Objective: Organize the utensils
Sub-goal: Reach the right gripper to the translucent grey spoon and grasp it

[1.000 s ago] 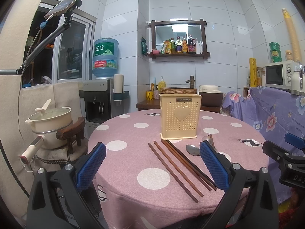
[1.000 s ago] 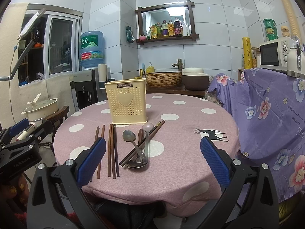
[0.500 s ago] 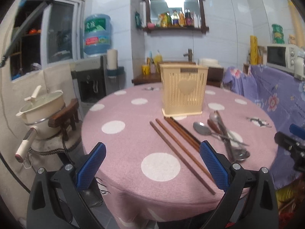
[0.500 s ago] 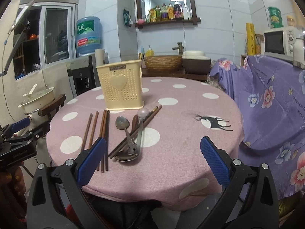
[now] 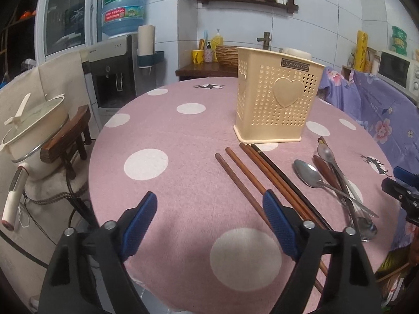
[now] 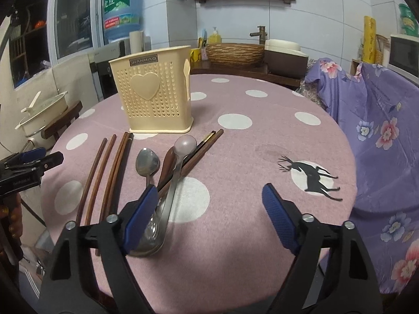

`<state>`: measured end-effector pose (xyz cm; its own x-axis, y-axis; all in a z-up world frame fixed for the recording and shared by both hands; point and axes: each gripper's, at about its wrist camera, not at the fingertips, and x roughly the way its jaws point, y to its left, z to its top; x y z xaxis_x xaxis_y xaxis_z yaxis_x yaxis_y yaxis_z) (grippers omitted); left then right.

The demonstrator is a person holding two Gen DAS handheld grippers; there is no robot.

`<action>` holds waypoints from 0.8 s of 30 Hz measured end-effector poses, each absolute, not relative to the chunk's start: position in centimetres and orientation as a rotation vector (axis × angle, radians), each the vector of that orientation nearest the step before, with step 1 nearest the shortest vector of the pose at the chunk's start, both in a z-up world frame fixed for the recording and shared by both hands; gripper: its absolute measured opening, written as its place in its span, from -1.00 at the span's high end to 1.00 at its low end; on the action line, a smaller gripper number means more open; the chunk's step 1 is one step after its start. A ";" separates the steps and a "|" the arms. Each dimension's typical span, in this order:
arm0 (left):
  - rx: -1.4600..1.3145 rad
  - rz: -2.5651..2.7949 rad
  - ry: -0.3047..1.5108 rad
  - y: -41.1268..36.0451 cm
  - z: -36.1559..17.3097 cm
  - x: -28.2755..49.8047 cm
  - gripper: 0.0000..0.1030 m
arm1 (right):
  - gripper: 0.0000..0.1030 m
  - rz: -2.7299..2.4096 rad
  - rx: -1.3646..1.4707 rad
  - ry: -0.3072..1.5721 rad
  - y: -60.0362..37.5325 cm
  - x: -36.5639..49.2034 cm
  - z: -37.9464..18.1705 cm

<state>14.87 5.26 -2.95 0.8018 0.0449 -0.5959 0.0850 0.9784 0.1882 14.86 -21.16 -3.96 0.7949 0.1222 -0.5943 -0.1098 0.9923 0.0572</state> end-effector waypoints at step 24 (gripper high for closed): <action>0.164 -0.063 0.732 5.0 -4.3 19.6 -0.38 | 0.12 0.226 0.016 0.903 -16.7 27.1 -6.1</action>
